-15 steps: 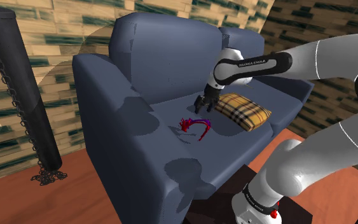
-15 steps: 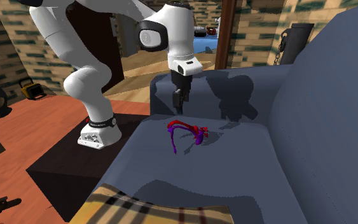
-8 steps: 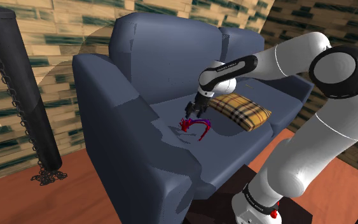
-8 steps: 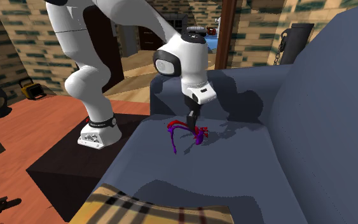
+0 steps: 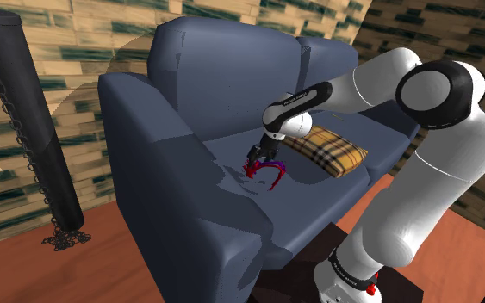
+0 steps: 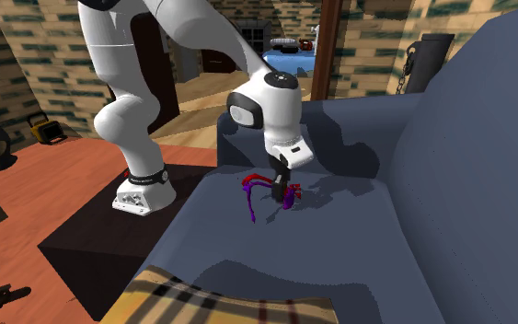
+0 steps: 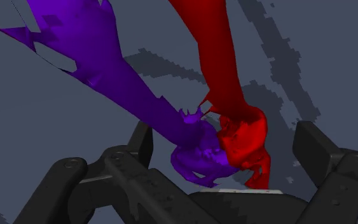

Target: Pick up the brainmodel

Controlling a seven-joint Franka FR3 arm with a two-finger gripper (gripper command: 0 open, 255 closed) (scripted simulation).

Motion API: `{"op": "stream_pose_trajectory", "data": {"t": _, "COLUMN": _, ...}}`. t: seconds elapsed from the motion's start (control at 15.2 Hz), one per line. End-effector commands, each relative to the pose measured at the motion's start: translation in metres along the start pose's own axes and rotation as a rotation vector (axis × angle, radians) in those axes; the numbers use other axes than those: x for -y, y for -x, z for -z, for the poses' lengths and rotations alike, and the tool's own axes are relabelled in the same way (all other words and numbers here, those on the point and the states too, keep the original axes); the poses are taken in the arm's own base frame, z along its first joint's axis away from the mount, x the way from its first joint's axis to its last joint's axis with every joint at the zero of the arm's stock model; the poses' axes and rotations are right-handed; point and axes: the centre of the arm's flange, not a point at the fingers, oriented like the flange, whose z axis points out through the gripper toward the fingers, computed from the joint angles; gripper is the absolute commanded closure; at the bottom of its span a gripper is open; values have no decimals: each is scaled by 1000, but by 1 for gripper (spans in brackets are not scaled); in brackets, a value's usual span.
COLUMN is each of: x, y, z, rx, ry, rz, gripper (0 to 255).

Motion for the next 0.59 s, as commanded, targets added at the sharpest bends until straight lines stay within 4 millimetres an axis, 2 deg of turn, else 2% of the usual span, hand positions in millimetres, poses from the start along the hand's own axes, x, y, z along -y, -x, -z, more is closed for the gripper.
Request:
{"op": "stream_pose_trajectory", "data": {"t": 0.0, "x": -1, "y": 0, "z": -4, "rx": 0, "ry": 0, "rz": 0, "gripper": 0}}
{"op": "stream_pose_trajectory", "data": {"t": 0.07, "x": -2, "y": 0, "z": -5, "rx": 0, "ry": 0, "rz": 0, "gripper": 255}}
{"op": "stream_pose_trajectory", "data": {"t": 0.53, "x": -2, "y": -1, "z": -5, "rx": 0, "ry": 0, "rz": 0, "gripper": 255}}
